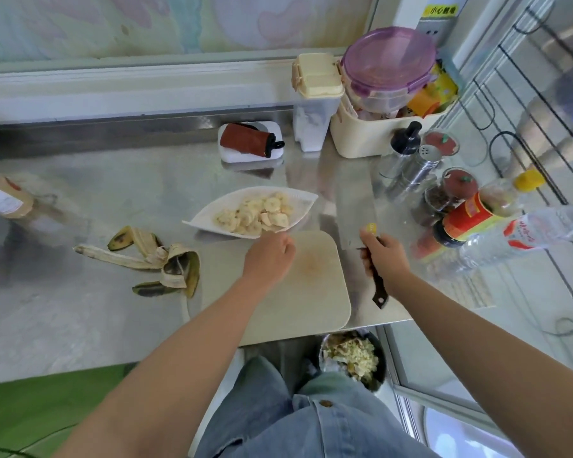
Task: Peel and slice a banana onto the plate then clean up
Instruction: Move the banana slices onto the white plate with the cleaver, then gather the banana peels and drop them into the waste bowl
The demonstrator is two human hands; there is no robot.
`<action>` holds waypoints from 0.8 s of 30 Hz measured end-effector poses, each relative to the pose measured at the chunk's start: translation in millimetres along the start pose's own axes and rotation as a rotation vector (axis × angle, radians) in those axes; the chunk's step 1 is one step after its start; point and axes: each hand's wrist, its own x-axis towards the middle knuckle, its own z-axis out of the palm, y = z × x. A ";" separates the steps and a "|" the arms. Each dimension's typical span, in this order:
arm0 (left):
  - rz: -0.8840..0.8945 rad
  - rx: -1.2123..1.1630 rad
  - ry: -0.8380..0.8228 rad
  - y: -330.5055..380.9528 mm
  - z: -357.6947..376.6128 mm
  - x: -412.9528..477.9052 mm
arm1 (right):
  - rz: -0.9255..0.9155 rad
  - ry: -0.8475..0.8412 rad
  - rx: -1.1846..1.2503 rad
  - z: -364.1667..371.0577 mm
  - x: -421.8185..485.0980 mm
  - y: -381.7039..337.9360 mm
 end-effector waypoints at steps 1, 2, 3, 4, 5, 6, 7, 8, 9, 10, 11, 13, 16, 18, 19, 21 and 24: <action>0.001 0.033 -0.020 -1.3 7.7 -5.3 | 0.026 0.014 -0.007 -10.0 0.0 10.4; -0.003 0.059 -0.031 -5.7 13.5 -8.6 | 0.045 0.019 -0.018 -16.9 -0.5 18.6; -0.023 0.083 -0.037 -11.9 16.0 -11.0 | 0.059 0.022 -0.031 -19.9 -0.7 24.2; -0.042 0.107 -0.038 -16.3 19.5 -15.0 | 0.070 0.024 -0.050 -23.9 -2.1 29.4; -0.064 0.143 -0.042 -18.5 22.3 -20.3 | 0.080 0.019 -0.076 -28.2 -3.3 34.8; -0.082 0.190 -0.041 -21.8 25.0 -25.6 | 0.091 0.009 -0.100 -30.9 -4.7 39.1; -0.098 0.232 -0.038 -24.8 27.1 -31.0 | 0.101 -0.003 -0.120 -33.1 -5.7 43.1; -0.110 0.265 -0.027 -27.5 29.1 -36.8 | 0.100 -0.011 -0.145 -35.2 -6.7 46.2; -0.121 0.289 -0.011 -29.7 30.9 -41.3 | 0.094 -0.014 -0.189 -37.0 -6.4 49.3; -0.130 0.307 0.008 -32.2 32.3 -45.3 | 0.086 -0.019 -0.246 -38.6 -6.3 51.4; -0.138 0.326 0.025 -33.8 33.1 -49.7 | 0.074 -0.027 -0.311 -39.3 -6.3 53.2; -0.158 0.360 0.048 -37.8 35.0 -57.9 | 0.033 -0.042 -0.449 -38.9 -4.1 58.8; -0.230 0.371 0.064 -43.7 38.5 -71.2 | -0.111 0.036 -0.711 -35.1 -1.5 67.1; -0.298 0.332 0.086 -46.5 41.1 -79.1 | -0.144 0.062 -0.758 -32.4 -2.2 68.6; -0.337 0.308 0.097 -47.7 42.4 -82.7 | -0.137 0.055 -0.760 -31.3 -2.2 68.9; -0.408 0.281 0.109 -51.1 44.4 -89.7 | -0.138 0.048 -0.777 -28.8 -4.2 67.3; -0.445 0.274 0.072 -61.2 45.5 -101.1 | -0.280 0.092 -0.903 -18.2 -12.6 60.5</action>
